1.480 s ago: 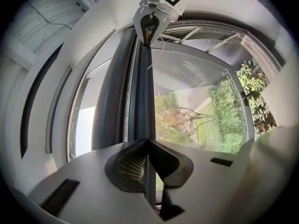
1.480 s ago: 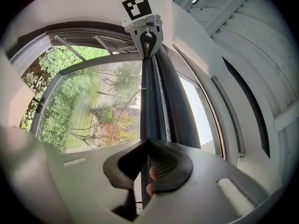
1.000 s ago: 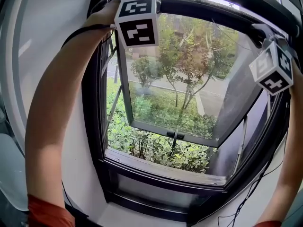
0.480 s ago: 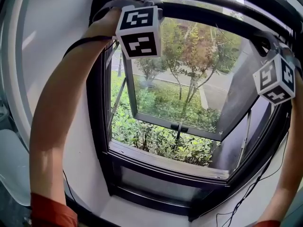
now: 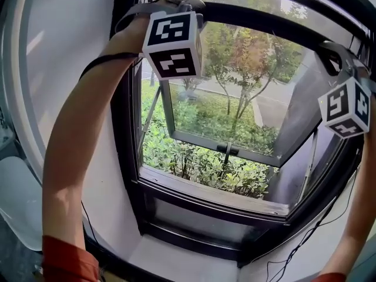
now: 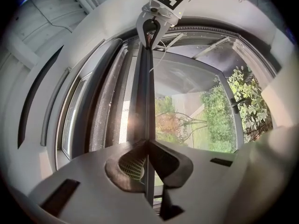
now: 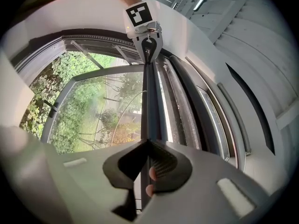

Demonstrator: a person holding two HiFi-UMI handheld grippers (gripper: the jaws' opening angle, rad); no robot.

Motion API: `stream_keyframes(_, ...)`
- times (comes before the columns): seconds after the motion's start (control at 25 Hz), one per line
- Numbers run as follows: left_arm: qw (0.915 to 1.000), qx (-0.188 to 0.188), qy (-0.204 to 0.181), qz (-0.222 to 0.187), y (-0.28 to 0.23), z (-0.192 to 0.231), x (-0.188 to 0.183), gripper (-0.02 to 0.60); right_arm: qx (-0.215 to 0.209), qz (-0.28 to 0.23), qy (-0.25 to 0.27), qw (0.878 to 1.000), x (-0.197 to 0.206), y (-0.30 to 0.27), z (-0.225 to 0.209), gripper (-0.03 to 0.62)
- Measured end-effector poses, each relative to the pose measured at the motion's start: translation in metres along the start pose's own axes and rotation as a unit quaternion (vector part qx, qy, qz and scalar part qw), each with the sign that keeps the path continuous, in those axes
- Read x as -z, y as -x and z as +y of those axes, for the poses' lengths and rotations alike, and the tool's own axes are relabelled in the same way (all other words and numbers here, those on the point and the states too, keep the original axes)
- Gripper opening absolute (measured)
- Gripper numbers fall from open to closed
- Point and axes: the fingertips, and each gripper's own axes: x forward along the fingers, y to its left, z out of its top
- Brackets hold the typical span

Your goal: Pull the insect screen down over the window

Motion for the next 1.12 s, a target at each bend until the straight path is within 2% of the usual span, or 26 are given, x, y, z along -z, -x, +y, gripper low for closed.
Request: stream_keyframes(1.12, 0.9996, 0.025, 0.015, -0.006, 0.033, -0.088, 0.0, 0.025, -0.034, -0.027, -0.023, 0.999, -0.008, 0.04, 0.086, 0.031)
